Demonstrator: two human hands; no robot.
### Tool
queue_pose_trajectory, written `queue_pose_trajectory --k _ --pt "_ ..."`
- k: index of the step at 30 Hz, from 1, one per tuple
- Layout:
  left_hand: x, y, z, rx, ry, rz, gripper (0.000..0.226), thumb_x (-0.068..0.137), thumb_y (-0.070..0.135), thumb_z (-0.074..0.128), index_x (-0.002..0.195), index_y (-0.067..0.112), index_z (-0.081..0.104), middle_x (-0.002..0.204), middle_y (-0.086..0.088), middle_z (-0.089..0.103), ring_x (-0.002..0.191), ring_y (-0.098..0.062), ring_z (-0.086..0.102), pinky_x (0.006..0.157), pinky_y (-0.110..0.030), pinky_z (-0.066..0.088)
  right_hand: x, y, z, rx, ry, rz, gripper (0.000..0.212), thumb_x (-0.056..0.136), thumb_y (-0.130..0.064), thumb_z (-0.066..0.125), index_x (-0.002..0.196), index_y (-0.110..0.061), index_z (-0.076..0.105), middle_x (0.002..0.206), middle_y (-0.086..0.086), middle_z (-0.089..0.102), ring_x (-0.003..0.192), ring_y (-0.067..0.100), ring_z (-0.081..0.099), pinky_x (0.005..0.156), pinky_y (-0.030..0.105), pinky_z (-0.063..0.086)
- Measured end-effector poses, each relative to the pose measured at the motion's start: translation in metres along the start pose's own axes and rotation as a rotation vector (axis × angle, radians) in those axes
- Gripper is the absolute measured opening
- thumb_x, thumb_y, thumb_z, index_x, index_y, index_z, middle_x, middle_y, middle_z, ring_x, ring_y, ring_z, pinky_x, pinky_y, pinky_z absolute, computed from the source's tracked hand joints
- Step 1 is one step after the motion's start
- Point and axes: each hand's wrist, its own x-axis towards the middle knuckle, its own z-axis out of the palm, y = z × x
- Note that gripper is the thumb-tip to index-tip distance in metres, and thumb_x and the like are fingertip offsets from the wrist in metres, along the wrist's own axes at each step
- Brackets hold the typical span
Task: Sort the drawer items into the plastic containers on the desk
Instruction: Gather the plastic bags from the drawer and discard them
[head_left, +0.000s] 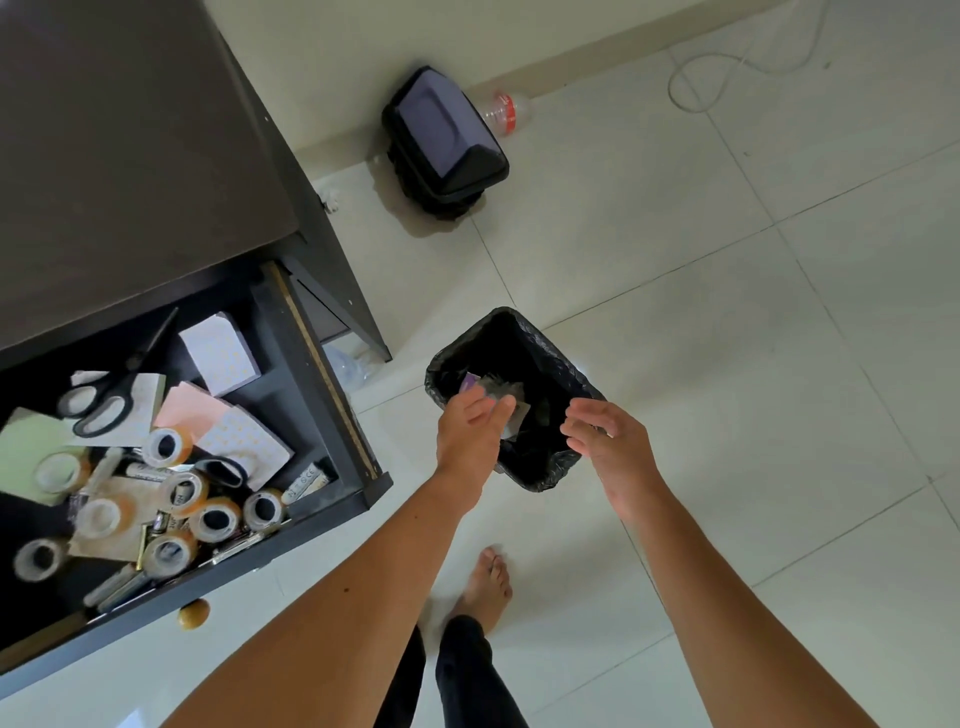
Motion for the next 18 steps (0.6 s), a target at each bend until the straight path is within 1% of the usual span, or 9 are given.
queue_pose_trajectory --k 2,3,5,7,9,11,14,16,18 --pt "-0.014 0.01 0.0 -0.001 -0.027 0.002 0.059 0.094 0.033 0.077 0.146 0.017 0.054 0.136 0.002 0.064 0.123 -0.01 0.06 0.093 -0.021 0.045 -0.013 -0.012 0.003 0.03 -0.029 -0.019 0.025 0.09 -0.002 0.078 0.107 -0.021 0.077 0.115 0.005 0.077 0.115 0.035 0.072 0.096 0.04 0.059" --pt "-0.023 0.017 0.0 -0.01 -0.044 0.006 0.057 0.094 0.034 0.077 0.144 0.017 0.056 0.134 0.003 0.065 0.122 -0.01 0.061 0.095 -0.023 0.047 -0.02 -0.019 0.004 0.038 -0.043 -0.027 0.026 0.091 0.0 0.078 0.107 -0.02 0.077 0.114 0.006 0.077 0.116 0.035 0.072 0.095 0.038 0.058" --pt "-0.04 0.034 -0.002 -0.028 -0.085 0.023 0.052 0.095 0.034 0.075 0.142 0.018 0.058 0.129 0.004 0.067 0.12 -0.011 0.063 0.105 -0.03 0.05 -0.035 -0.037 0.009 0.044 -0.067 -0.047 0.027 0.091 0.002 0.077 0.108 -0.019 0.076 0.114 0.006 0.077 0.116 0.034 0.072 0.096 0.039 0.057" --pt "-0.058 0.051 -0.009 -0.038 -0.134 0.068 0.052 0.096 0.036 0.074 0.141 0.019 0.058 0.125 0.004 0.07 0.121 -0.014 0.064 0.11 -0.036 0.051 -0.051 -0.056 0.017 0.038 -0.093 -0.074 0.027 0.09 0.002 0.078 0.109 -0.018 0.077 0.113 0.005 0.078 0.115 0.032 0.073 0.099 0.041 0.057" --pt "-0.072 0.067 -0.02 -0.051 -0.169 0.109 0.05 0.096 0.036 0.074 0.141 0.02 0.059 0.124 0.002 0.071 0.121 -0.015 0.065 0.108 -0.037 0.052 -0.067 -0.077 0.027 0.034 -0.122 -0.105 0.028 0.09 0.002 0.078 0.11 -0.016 0.077 0.114 0.004 0.079 0.113 0.028 0.074 0.1 0.04 0.057" --pt "-0.085 0.082 -0.036 -0.067 -0.188 0.132 0.048 0.096 0.035 0.075 0.139 0.021 0.06 0.124 0.0 0.072 0.118 -0.016 0.066 0.105 -0.037 0.055 -0.083 -0.098 0.04 0.036 -0.155 -0.131 0.028 0.091 0.002 0.076 0.113 -0.015 0.076 0.117 0.007 0.078 0.109 0.024 0.075 0.1 0.039 0.057" --pt "-0.104 0.099 -0.07 -0.081 -0.189 0.157 0.044 0.096 0.033 0.075 0.137 0.022 0.062 0.124 -0.003 0.071 0.12 -0.021 0.067 0.105 -0.043 0.056 -0.107 -0.127 0.064 0.04 -0.202 -0.178 0.023 0.094 -0.003 0.076 0.115 -0.013 0.076 0.117 0.009 0.078 0.111 0.03 0.075 0.1 0.041 0.057" --pt "-0.115 0.106 -0.099 -0.077 -0.164 0.179 0.043 0.097 0.032 0.074 0.136 0.021 0.062 0.123 -0.004 0.072 0.12 -0.023 0.068 0.103 -0.042 0.056 -0.122 -0.142 0.083 0.03 -0.226 -0.209 0.021 0.093 -0.005 0.077 0.111 -0.017 0.078 0.113 0.007 0.079 0.112 0.032 0.074 0.101 0.042 0.057" --pt "-0.124 0.108 -0.133 -0.058 -0.118 0.204 0.04 0.096 0.035 0.074 0.133 0.023 0.064 0.12 -0.001 0.074 0.117 -0.022 0.069 0.102 -0.041 0.057 -0.135 -0.152 0.104 0.009 -0.265 -0.235 0.022 0.093 -0.004 0.078 0.108 -0.02 0.079 0.115 0.007 0.079 0.115 0.032 0.073 0.1 0.042 0.058"
